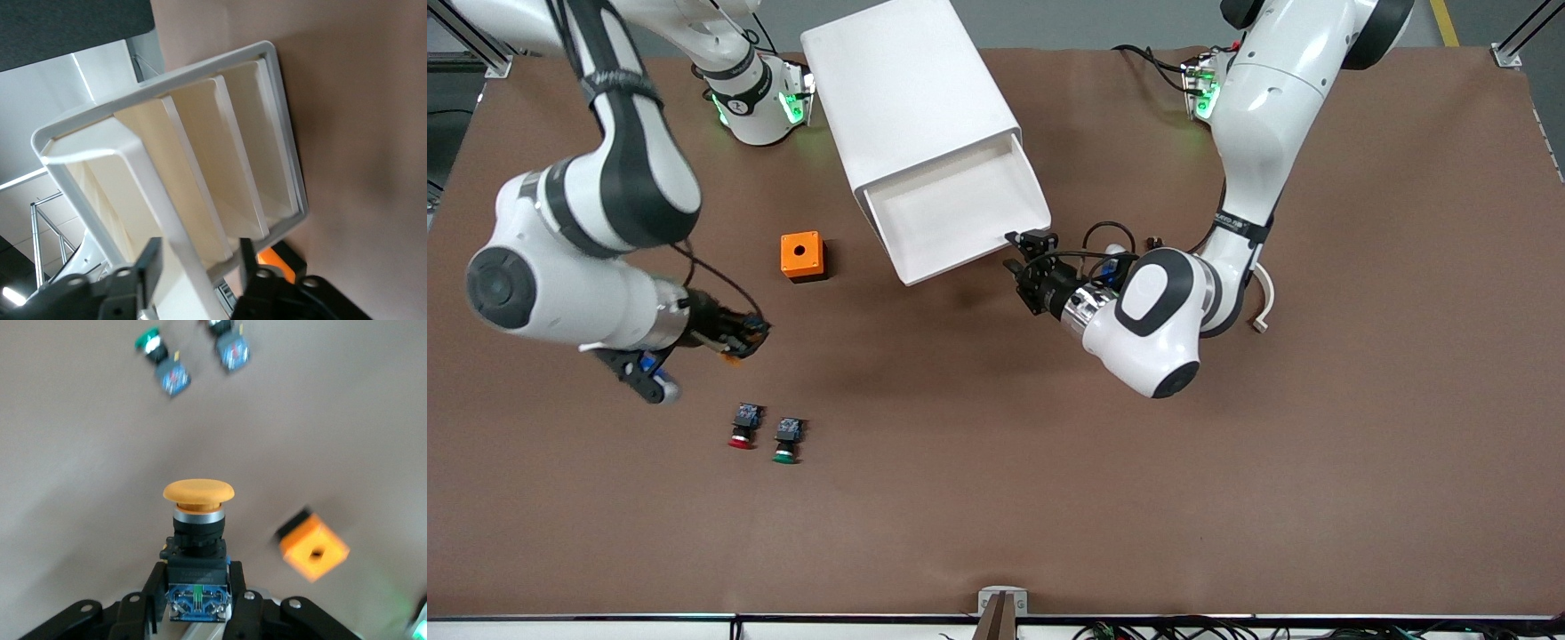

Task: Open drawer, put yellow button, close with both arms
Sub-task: 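Lower the yellow button into the open drawer and open the right gripper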

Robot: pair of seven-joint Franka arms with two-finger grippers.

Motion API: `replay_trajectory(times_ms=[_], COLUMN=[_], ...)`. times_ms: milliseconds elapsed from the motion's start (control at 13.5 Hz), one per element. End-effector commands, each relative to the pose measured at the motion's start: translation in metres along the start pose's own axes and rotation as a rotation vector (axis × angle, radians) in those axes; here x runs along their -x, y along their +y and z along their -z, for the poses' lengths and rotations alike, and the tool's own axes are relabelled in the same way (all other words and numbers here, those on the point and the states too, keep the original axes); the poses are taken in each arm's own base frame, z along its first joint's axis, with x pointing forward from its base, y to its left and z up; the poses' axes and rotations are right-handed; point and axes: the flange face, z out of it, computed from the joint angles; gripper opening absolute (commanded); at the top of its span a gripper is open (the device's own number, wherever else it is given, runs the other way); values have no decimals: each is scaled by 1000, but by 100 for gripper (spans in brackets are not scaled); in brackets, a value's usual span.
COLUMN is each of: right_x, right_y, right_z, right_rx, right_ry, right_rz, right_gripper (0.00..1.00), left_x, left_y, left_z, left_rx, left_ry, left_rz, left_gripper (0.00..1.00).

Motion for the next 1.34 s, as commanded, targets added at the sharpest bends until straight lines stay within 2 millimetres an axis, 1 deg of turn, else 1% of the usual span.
replay_trajectory(times_ms=[0, 74, 149, 223, 297, 371, 446, 520, 594, 669, 743, 817, 891, 966, 1040, 1114, 1189, 1263], right_x=[86, 117, 147, 172, 193, 208, 221, 230, 243, 252, 259, 275, 279, 281, 289, 290, 290, 290], right_y=[-25, -36, -47, -56, -65, -71, -75, -77, -82, -87, -90, -95, -98, -99, -103, -104, -105, -105], right_z=[4, 2, -5, -14, -28, -42, -57, -67, -72, -77, -80, -87, -96, -102, -108, -112, -114, -115], right_rx=[-1, 2, 7, 0, -22, -37, -45, -52, -69, -86, -101, -115, -121, -121, -132, -139, -135, -134], right_ry=[-19, -20, -21, -16, -8, 0, 12, 27, 45, 65, 73, 71, 88, 116, 128, 134, 135, 132], right_rz=[-186, -241, -286, -328, -371, -392, -397, -421, -446, -474, -497, -508, -528, -528, -524, -533, -535, -536], right_gripper=[2, 2, 2, 2, 2, 2, 2, 2, 2, 2, 2, 3, 4, 7, 10, 13, 24, 48], left_x=[-1, -3, -6, -8, -11, -15, -25, -35, -38, -38, -37, -40, -42, -46, -47, -49, -48, -50], left_y=[-13, -26, -39, -56, -78, -92, -93, -93, -105, -118, -127, -130, -137, -138, -141, -140, -140, -140], left_z=[51, 71, 89, 110, 130, 144, 159, 174, 185, 192, 196, 201, 204, 205, 205, 207, 206, 204], left_rx=[57, 104, 161, 217, 289, 348, 383, 406, 433, 456, 462, 456, 439, 425, 420, 409, 404, 389], left_ry=[-41, -20, 33, 79, 155, 241, 293, 332, 383, 450, 491, 521, 559, 592, 632, 666, 684, 697], left_rz=[-73, -153, -242, -308, -363, -399, -416, -449, -499, -562, -624, -682, -728, -729, -759, -796, -806, -803], left_gripper=[100, 100, 100, 100, 100, 100, 100, 100, 100, 100, 100, 100, 100, 100, 100, 100, 100, 100])
